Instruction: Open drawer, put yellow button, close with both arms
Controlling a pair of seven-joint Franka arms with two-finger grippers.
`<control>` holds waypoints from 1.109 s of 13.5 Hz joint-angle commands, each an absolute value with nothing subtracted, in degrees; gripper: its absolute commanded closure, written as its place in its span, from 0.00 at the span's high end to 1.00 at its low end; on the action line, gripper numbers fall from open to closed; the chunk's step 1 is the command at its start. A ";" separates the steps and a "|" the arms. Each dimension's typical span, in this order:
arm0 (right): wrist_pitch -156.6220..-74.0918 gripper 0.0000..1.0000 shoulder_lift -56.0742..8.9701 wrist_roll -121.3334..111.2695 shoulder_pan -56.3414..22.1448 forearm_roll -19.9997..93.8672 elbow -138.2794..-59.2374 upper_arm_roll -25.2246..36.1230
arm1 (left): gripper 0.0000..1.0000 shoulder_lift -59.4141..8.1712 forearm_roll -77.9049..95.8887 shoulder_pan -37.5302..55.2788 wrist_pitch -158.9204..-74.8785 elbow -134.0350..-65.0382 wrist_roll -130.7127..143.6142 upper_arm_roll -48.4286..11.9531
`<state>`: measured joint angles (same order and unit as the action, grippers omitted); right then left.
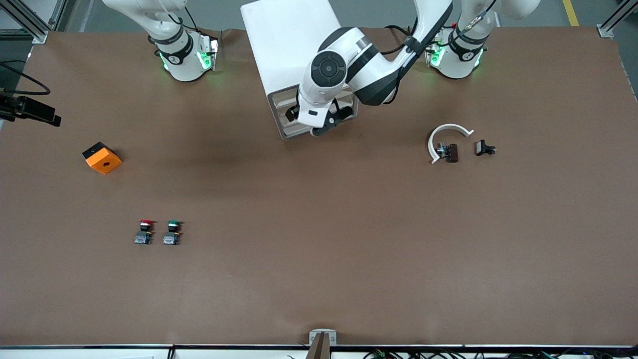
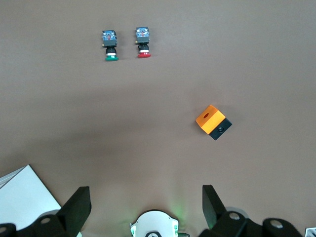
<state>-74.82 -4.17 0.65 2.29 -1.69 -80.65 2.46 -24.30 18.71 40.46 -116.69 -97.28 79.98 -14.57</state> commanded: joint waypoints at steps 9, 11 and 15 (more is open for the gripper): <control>-84.72 1.00 5.01 -3.52 2.37 1.05 -92.37 3.43 | 1.00 -24.61 20.92 41.66 -116.28 -97.82 84.98 -15.29; -85.25 1.00 5.01 -3.69 2.37 1.23 -92.37 3.52 | 1.00 -24.61 20.92 41.75 -116.28 -97.91 85.60 -15.29; -87.27 1.00 6.32 -5.35 2.46 2.64 -94.47 3.60 | 1.00 -24.61 20.92 41.49 -116.28 -97.82 87.10 -15.21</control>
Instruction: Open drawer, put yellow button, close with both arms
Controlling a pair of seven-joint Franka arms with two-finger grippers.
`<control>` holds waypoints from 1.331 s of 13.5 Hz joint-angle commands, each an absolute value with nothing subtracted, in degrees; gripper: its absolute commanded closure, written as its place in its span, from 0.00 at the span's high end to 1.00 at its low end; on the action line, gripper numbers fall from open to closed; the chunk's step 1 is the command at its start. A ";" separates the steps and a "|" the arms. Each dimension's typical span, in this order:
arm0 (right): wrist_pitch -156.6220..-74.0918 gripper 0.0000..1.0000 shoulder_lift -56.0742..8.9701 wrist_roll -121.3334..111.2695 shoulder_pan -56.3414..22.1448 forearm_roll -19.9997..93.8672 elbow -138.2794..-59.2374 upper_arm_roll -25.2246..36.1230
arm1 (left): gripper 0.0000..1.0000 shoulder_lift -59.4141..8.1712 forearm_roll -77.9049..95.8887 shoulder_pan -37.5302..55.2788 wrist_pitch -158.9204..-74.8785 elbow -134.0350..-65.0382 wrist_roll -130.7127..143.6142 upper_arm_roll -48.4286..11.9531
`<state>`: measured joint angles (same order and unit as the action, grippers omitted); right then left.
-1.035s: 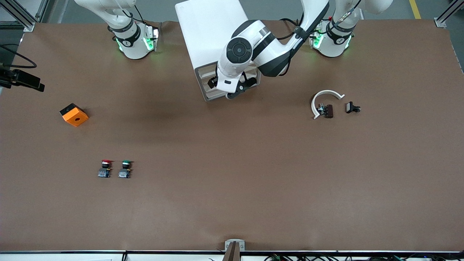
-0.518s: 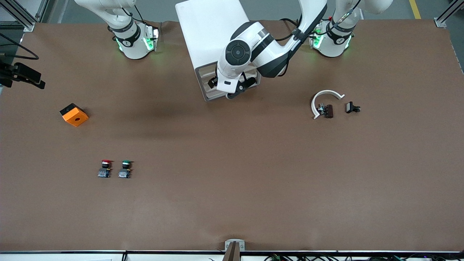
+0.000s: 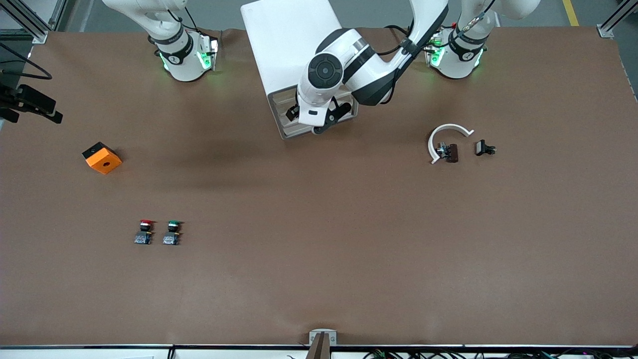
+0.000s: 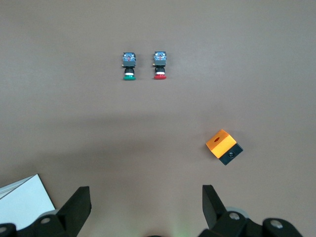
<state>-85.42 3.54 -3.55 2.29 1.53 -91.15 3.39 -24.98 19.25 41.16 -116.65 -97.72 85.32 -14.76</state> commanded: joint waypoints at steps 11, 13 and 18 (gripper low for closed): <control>-87.63 1.00 7.03 -8.07 2.55 1.94 -95.27 3.96 | 1.00 -20.23 13.81 29.81 -116.37 -94.91 71.77 -13.97; -87.63 1.00 7.03 -8.88 2.64 1.93 -95.27 3.96 | 1.00 -17.24 13.27 25.51 -116.37 -97.19 62.01 -14.06; -87.45 1.00 7.03 -8.79 2.72 1.76 -95.19 3.96 | 1.00 -7.23 13.18 14.53 -116.37 -107.03 44.49 -13.97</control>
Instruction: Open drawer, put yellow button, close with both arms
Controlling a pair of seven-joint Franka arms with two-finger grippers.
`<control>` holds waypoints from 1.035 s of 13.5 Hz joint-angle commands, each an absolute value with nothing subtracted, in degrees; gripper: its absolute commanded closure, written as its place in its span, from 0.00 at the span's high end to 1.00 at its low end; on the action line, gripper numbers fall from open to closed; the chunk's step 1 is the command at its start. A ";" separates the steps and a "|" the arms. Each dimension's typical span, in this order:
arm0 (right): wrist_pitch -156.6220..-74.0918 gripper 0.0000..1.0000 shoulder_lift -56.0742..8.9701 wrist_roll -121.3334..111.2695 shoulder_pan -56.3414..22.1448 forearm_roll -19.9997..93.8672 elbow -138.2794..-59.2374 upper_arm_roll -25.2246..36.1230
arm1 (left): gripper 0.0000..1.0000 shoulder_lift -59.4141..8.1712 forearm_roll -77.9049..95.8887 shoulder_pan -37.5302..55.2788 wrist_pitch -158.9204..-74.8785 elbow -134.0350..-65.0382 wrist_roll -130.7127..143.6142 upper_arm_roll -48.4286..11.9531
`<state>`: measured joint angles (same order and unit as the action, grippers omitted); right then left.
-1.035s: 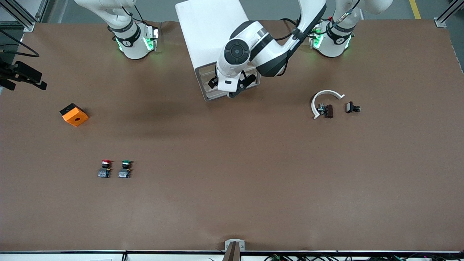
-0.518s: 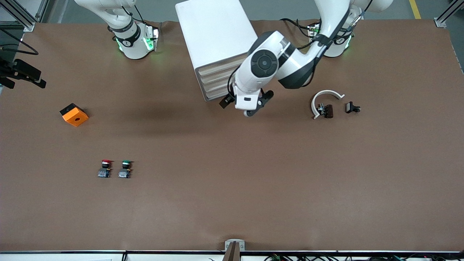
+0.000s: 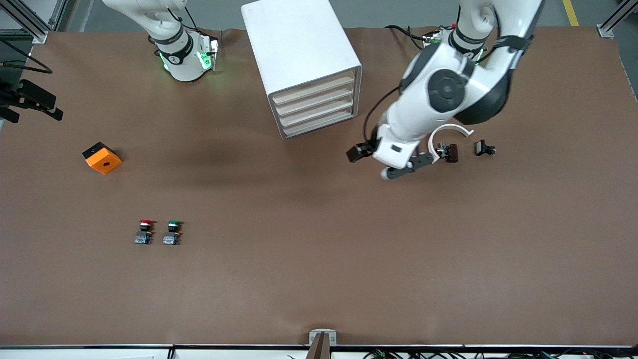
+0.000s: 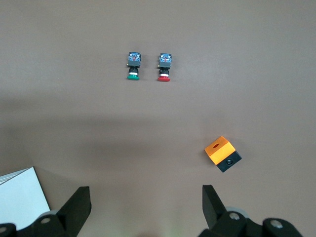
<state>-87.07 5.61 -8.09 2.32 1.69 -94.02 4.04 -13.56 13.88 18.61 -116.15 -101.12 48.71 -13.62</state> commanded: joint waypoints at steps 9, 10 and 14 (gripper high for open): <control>-84.99 1.00 6.94 -6.69 2.55 1.58 -93.96 3.61 | 1.00 1.56 11.60 -10.97 -106.27 -108.90 8.56 -14.06; -84.90 1.00 6.94 -5.29 2.29 1.58 -93.96 3.34 | 1.00 3.32 11.60 -13.25 -105.48 -108.90 5.83 -14.06; -85.08 1.00 6.94 -5.45 2.11 1.58 -94.04 3.16 | 1.00 5.63 6.28 -15.91 -103.98 -106.19 0.18 -14.41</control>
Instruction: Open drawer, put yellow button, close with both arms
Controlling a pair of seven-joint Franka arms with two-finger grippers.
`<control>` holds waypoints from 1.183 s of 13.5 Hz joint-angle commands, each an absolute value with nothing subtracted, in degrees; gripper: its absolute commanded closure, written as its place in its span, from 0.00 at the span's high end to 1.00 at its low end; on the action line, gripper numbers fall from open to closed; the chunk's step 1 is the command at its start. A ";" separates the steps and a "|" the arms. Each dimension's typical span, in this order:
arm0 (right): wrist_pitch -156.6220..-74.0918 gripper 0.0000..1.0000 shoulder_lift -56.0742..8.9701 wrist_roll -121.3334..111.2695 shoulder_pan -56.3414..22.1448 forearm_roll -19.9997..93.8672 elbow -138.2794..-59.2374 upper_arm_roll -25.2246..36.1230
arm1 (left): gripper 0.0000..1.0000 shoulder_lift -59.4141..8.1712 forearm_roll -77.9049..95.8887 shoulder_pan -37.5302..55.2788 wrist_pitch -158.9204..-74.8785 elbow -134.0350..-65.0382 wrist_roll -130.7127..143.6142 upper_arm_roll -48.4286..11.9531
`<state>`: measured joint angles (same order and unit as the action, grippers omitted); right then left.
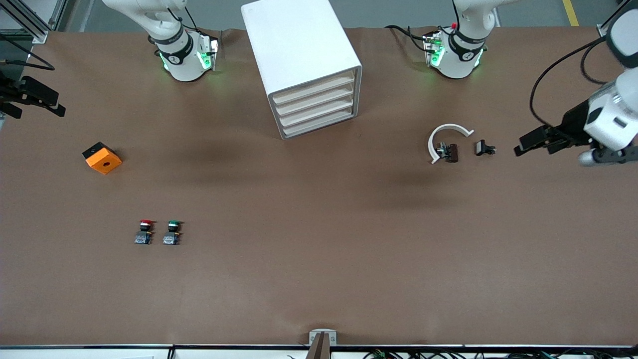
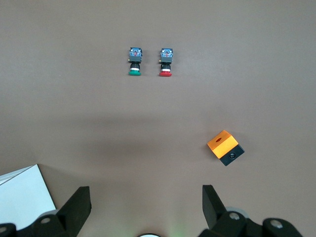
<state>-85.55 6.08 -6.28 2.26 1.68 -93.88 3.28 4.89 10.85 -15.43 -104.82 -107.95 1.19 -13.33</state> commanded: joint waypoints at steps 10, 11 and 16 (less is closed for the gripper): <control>-85.17 1.00 6.94 -6.06 2.55 1.76 -94.04 3.60 | 1.00 -2.99 3.87 -12.14 -103.89 -93.34 0.79 -12.58; -85.17 1.00 6.94 -6.06 2.64 1.76 -94.04 3.60 | 1.00 -2.99 3.87 -9.61 -103.80 -93.43 0.70 -10.22; -85.17 1.00 6.94 -6.06 2.64 1.76 -94.04 3.60 | 1.00 -2.99 3.87 -0.62 -102.66 -93.60 0.79 -1.41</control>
<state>-85.55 6.09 -6.28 2.31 1.68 -93.87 3.76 -2.73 5.25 -2.06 -104.14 -94.84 0.94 -2.69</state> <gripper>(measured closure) 0.000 0.000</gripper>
